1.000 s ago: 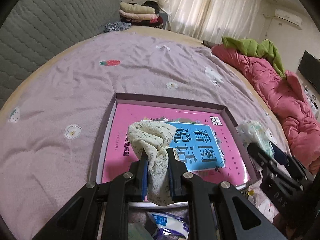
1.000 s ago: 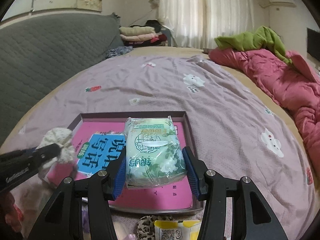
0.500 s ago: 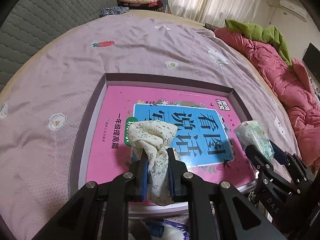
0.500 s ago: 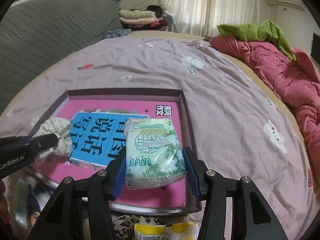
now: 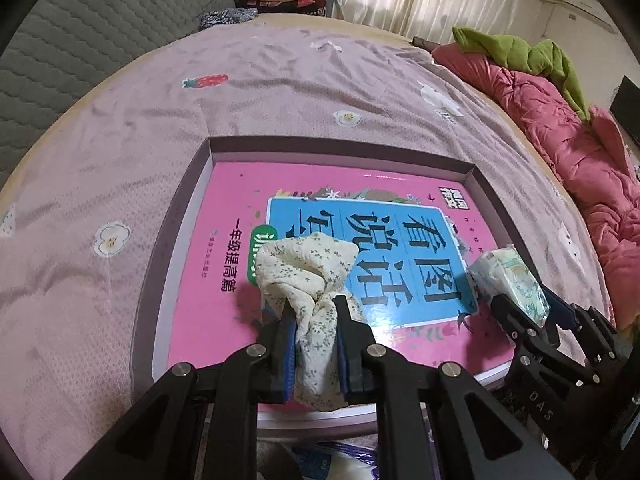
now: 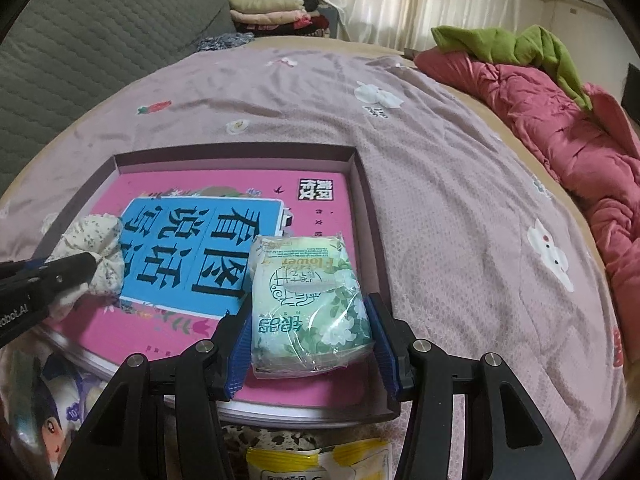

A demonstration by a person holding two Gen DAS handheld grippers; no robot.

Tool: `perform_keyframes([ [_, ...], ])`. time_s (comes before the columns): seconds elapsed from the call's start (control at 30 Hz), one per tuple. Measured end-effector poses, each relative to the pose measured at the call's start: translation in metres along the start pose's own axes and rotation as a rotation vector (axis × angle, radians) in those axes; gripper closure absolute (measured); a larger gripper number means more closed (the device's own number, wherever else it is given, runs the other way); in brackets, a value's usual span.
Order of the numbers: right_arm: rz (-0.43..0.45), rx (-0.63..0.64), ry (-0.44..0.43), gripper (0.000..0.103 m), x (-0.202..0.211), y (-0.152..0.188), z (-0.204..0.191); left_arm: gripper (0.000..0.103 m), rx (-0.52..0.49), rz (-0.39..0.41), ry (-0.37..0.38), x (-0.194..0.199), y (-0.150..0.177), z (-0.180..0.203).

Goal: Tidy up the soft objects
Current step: 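Carry the scrunchie and tissue pack into the pink tray and release both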

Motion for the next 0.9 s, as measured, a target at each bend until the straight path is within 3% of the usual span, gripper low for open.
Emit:
perform_keyframes([
  [0.3,-0.013,0.021,0.019,0.047,-0.002,0.0,0.001,0.085,-0.023,-0.018,-0.024,-0.004,0.002,-0.001],
  [0.6,-0.001,0.001,0.005,0.042,0.003,-0.002,0.004,0.082,0.004,-0.048,-0.001,-0.002,0.003,-0.004],
  [0.8,0.024,-0.001,0.003,0.037,0.011,-0.007,0.004,0.069,0.006,-0.053,0.001,0.003,0.004,-0.003],
  [0.9,0.035,0.009,0.005,0.036,0.015,-0.008,0.004,0.054,0.017,-0.047,0.021,0.007,0.004,-0.003],
])
Point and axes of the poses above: each gripper's, at about its wrist camera, not at the fingertips, and x roughly against the way its jaws point, z to its right, y to its underside, the point moved 7 cm from there along -x, roughly the way its jaws point, and after that the axes turned 11 degrees about x, right-handed, at the moved point
